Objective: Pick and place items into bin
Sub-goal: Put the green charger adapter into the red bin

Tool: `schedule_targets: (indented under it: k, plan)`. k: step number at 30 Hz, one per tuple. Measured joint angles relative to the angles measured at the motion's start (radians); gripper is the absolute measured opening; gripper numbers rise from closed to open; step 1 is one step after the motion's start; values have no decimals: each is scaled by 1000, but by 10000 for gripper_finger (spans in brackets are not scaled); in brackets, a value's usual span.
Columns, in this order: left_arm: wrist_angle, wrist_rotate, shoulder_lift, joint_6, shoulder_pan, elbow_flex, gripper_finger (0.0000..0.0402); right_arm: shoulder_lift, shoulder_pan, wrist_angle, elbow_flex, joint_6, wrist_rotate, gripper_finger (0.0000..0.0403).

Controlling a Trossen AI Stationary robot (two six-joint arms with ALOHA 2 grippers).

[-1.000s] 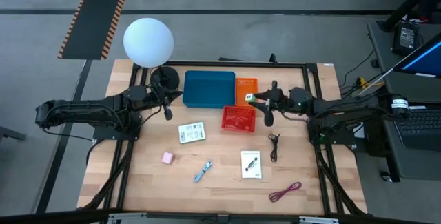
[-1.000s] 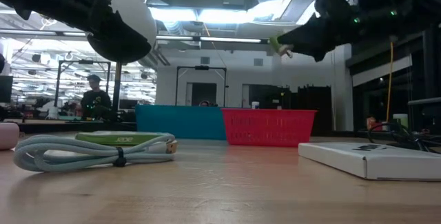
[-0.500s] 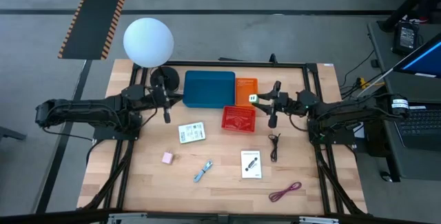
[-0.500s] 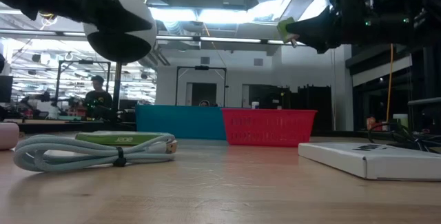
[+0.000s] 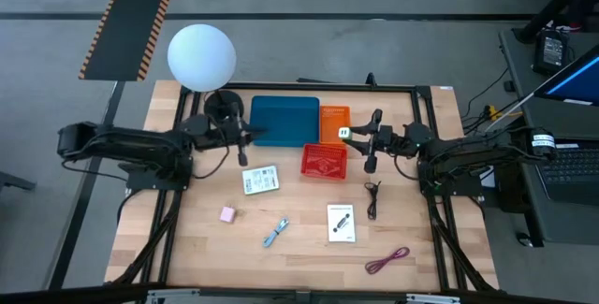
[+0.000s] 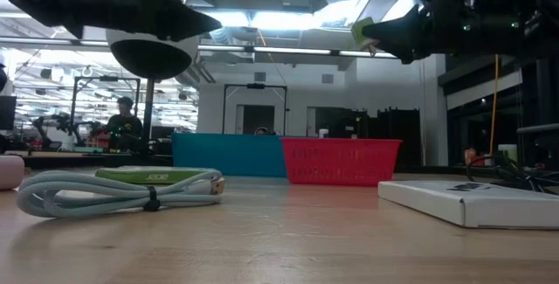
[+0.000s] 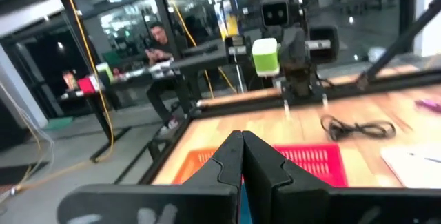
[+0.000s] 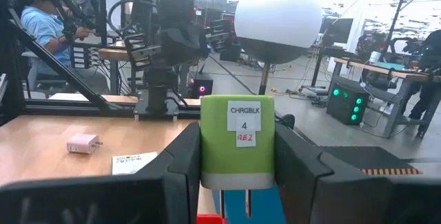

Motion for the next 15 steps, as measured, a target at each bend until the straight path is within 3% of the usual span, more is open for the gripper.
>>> schedule_targets:
  k: [4, 9, 15]
  plan:
    - [148, 1, 125, 0, 0, 9, 3, 0, 0, 34, 0, 10, -1, 119]
    - [151, 5, 245, -7, 0, 84, 3, 5, 0, 34, 15, 26, -30, 119]
    - [133, 153, 369, -3, 0, 212, 3, 94, 0, 30, 102, -10, -106, 119]
